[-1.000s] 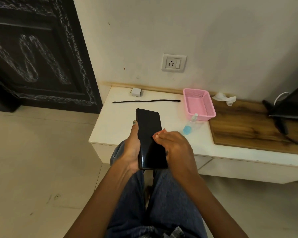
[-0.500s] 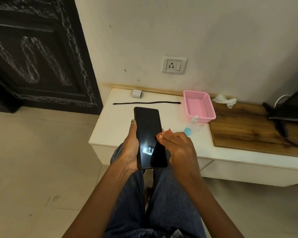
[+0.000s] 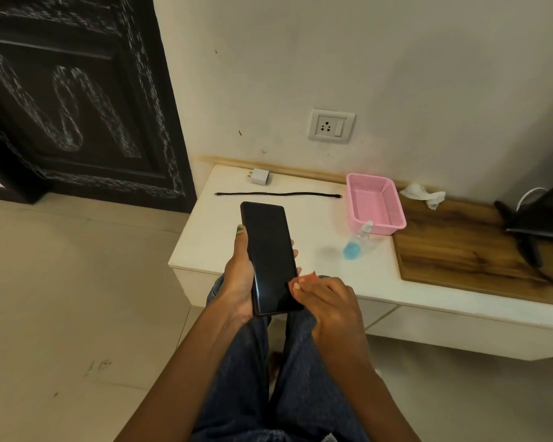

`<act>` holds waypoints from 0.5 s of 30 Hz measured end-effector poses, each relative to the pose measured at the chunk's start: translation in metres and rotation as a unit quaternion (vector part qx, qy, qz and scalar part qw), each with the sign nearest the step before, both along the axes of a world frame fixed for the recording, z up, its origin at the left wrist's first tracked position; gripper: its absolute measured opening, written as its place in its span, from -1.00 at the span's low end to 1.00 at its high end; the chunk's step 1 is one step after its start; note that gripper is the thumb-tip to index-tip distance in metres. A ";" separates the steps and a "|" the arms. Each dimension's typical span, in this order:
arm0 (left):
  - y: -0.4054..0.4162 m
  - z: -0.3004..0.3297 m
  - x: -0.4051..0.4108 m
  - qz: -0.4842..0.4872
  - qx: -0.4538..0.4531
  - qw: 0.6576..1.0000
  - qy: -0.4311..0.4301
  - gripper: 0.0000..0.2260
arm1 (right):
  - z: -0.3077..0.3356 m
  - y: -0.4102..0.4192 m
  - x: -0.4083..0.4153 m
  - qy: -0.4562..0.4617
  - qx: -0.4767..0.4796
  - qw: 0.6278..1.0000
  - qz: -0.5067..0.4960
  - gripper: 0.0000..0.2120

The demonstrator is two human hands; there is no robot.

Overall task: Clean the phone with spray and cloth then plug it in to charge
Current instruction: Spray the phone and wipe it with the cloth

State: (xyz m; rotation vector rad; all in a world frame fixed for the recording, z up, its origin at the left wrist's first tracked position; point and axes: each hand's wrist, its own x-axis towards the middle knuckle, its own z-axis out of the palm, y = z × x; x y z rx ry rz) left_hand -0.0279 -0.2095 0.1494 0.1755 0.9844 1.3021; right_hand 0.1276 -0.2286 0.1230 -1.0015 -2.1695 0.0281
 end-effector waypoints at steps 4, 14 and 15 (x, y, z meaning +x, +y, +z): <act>0.000 0.002 0.005 -0.007 0.011 0.999 -0.031 -0.33 | 0.000 -0.007 0.002 0.007 -0.002 1.000 -0.017 -0.70; -0.003 0.009 0.007 -0.056 0.021 0.998 -0.006 -0.34 | 0.013 0.024 -0.017 0.040 -0.039 0.998 -0.006 -0.46; -0.003 0.009 0.005 -0.052 0.020 0.998 -0.006 -0.34 | 0.013 0.020 -0.018 0.045 -0.039 0.998 -0.005 -0.49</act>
